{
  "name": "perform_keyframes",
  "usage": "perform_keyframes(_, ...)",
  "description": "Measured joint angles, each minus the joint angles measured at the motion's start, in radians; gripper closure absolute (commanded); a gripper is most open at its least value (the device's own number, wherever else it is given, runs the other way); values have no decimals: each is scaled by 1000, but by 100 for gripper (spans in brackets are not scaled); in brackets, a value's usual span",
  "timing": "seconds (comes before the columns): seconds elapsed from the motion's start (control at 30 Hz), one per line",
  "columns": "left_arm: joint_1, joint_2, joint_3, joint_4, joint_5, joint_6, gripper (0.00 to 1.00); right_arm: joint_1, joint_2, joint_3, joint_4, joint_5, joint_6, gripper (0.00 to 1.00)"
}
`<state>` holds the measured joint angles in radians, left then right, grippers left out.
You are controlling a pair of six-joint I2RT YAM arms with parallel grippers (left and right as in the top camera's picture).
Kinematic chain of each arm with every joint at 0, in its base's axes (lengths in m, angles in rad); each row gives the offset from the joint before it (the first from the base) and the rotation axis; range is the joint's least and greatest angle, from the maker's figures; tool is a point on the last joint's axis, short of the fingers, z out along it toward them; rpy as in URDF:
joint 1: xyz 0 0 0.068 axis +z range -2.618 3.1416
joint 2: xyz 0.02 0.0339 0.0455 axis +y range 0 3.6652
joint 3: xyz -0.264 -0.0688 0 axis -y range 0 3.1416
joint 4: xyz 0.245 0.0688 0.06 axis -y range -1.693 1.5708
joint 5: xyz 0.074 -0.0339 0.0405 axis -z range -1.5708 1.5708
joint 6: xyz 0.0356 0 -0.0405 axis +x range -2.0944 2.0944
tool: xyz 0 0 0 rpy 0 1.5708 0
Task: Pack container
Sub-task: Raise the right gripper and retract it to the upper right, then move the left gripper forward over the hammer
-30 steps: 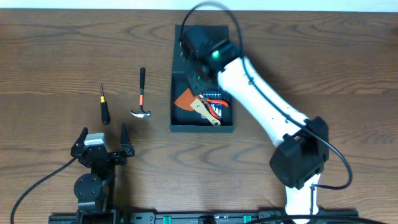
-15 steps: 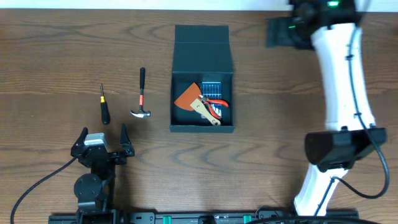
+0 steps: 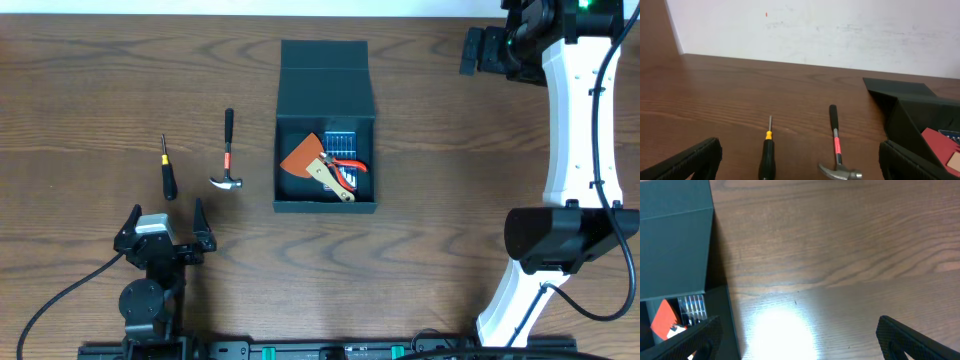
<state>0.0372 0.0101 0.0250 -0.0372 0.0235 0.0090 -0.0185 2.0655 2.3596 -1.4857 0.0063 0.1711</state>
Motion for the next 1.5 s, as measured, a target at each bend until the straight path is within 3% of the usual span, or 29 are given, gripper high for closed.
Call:
perform_keyframes(0.73,0,0,2,-4,7,-22,2,0,0,0,-13,-7,0,1)
perform_keyframes(0.9,0,56,71,-159,18,-63,2,0,0,0,-13,-8,0,1)
perform_keyframes(1.03,0,248,209,-300,19,-88,2,0,0,0,-14,-10,-1,1)
perform_keyframes(1.3,0,853,689,-560,32,-113,2,0,0,2,-14,-10,-4,1)
perform_keyframes(1.5,0,1174,980,-591,196,-116,1,0,0,2,-13,-10,-4,1)
